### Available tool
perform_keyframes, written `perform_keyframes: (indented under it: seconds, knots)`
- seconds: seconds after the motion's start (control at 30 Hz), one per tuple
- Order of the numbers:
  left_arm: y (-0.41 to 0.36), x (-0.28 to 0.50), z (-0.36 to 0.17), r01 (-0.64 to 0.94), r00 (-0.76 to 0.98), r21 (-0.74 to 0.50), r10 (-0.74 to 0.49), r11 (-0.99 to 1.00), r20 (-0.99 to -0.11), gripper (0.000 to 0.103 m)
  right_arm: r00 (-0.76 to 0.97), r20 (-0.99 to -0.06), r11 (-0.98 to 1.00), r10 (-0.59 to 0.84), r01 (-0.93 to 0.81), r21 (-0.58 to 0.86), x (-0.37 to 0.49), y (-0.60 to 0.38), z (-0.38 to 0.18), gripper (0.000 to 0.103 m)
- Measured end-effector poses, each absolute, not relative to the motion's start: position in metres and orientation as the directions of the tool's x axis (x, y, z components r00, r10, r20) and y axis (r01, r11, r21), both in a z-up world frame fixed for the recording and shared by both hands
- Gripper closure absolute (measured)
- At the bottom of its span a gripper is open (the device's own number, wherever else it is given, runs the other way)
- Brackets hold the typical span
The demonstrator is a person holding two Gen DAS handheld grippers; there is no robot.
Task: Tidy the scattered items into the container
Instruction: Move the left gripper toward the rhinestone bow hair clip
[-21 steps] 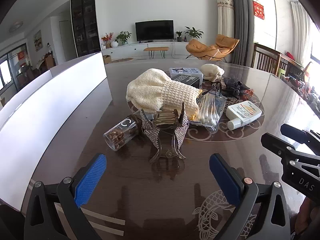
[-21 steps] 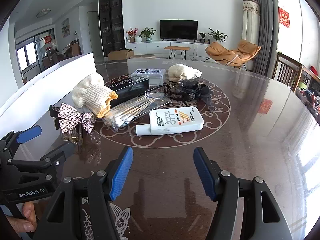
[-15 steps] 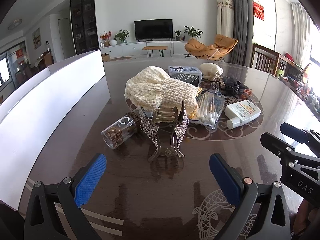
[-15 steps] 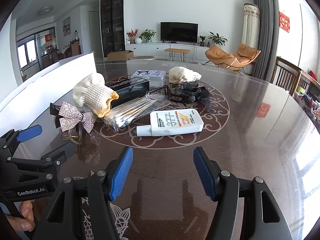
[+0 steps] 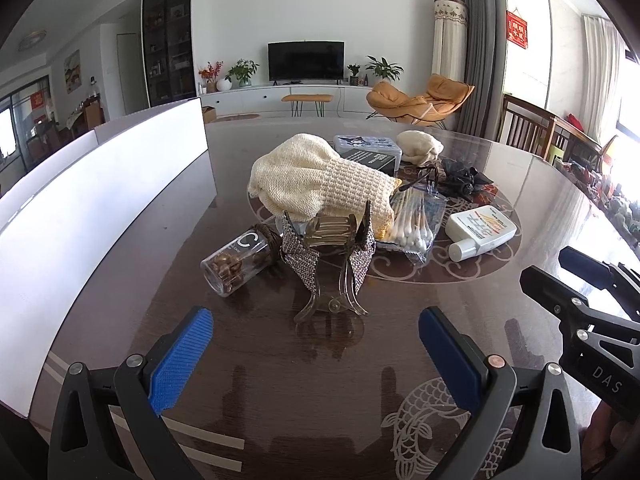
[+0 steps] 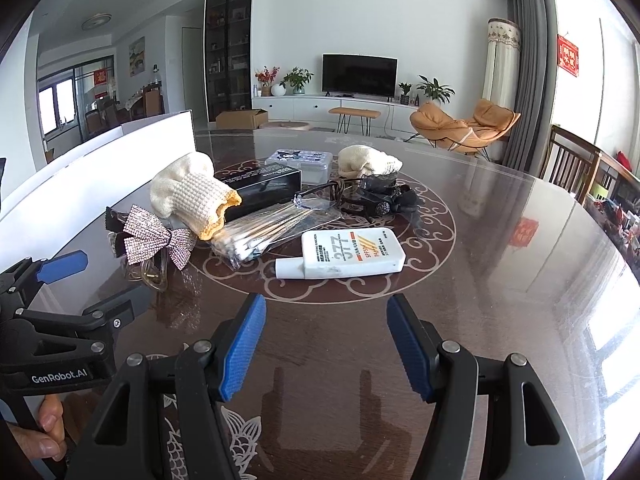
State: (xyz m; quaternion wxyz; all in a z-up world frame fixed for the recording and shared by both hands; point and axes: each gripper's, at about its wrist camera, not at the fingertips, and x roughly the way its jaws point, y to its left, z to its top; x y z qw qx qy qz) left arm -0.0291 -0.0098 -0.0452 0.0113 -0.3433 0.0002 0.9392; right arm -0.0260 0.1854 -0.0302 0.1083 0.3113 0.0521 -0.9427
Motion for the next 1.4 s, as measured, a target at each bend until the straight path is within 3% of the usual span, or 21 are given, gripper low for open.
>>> perform_keyframes:
  seconds: [0.7,1.4]
  knots:
    - [-0.004,-0.029,-0.049,-0.039,-0.768,-0.012,0.038,-0.999,-0.639,0.000,-0.772,-0.604,-0.968,-0.199,0.252,-0.004,-0.028,0.188,-0.033,0.039]
    - [0.010,-0.041,-0.057,-0.040,-0.724,0.081,-0.027,-0.996,-0.690,0.000,-0.738,-0.644,-0.975,-0.201,0.211,0.062,-0.041,0.198,-0.040,0.039]
